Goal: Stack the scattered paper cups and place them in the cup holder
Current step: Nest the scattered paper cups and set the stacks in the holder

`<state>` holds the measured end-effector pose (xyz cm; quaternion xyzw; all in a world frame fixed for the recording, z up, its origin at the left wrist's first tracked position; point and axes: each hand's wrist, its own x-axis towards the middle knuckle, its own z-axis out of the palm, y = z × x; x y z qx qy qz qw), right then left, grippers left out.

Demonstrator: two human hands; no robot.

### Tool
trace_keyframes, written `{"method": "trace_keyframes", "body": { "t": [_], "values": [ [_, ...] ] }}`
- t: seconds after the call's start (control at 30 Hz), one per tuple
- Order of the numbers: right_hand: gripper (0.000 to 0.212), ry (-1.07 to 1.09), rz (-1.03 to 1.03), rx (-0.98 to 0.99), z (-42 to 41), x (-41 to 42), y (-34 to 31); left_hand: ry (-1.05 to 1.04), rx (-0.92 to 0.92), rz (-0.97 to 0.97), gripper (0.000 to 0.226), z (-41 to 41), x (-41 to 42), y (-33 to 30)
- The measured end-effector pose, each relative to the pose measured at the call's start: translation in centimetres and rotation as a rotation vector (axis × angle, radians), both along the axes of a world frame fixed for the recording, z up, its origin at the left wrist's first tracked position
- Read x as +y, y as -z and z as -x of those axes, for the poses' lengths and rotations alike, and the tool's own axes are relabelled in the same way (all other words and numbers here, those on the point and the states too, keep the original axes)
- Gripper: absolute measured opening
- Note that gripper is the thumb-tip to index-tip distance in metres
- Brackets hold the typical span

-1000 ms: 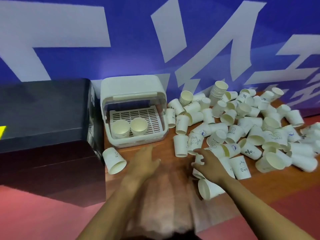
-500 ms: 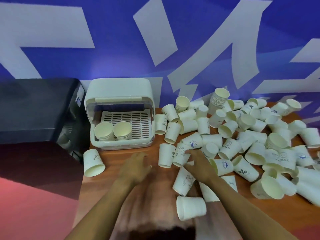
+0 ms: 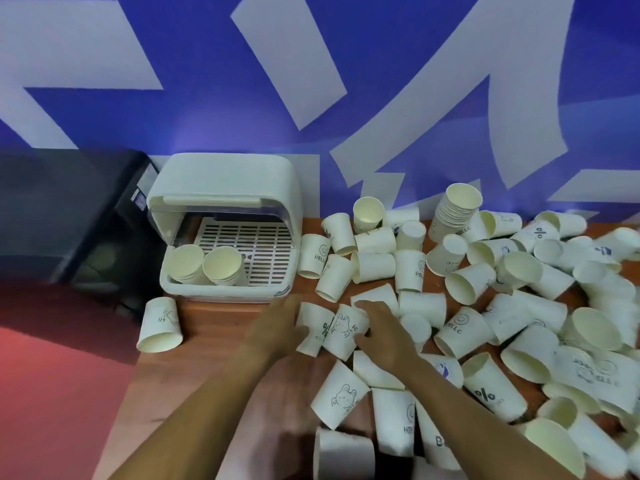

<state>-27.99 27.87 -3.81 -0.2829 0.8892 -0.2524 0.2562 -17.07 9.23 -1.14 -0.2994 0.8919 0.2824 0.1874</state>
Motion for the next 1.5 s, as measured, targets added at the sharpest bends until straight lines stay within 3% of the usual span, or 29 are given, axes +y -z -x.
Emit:
{"method": "trace_keyframes", "body": {
  "t": [0.13,0.47,0.8,1.07,1.5],
  "values": [
    [0.056,0.032,0.009,-0.041,0.9,-0.2,0.9,-0.054,0.066,-0.037,0.052,1.8,1.4,0.4],
    [0.048,0.008,0.068,-0.108,1.5,-0.3,1.7,-0.100,0.017,-0.098,0.058,3.4,2.2,2.8],
    [0.019,-0.039,0.048,-0.030,1.4,-0.5,0.6,-0.117,0.090,-0.054,0.045,2.2,1.6,2.0],
    [0.015,-0.065,0.124,0.030,0.4,-0.5,-2.2,-0.070,0.171,0.085,0.015,-1.6,0.7,-0.9],
    [0.013,0.001,0.106,0.093,-2.9,-1.6,-4.6,-0.063,0.318,0.116,0.015,-6.5,-1.4,-4.6]
  ]
}}
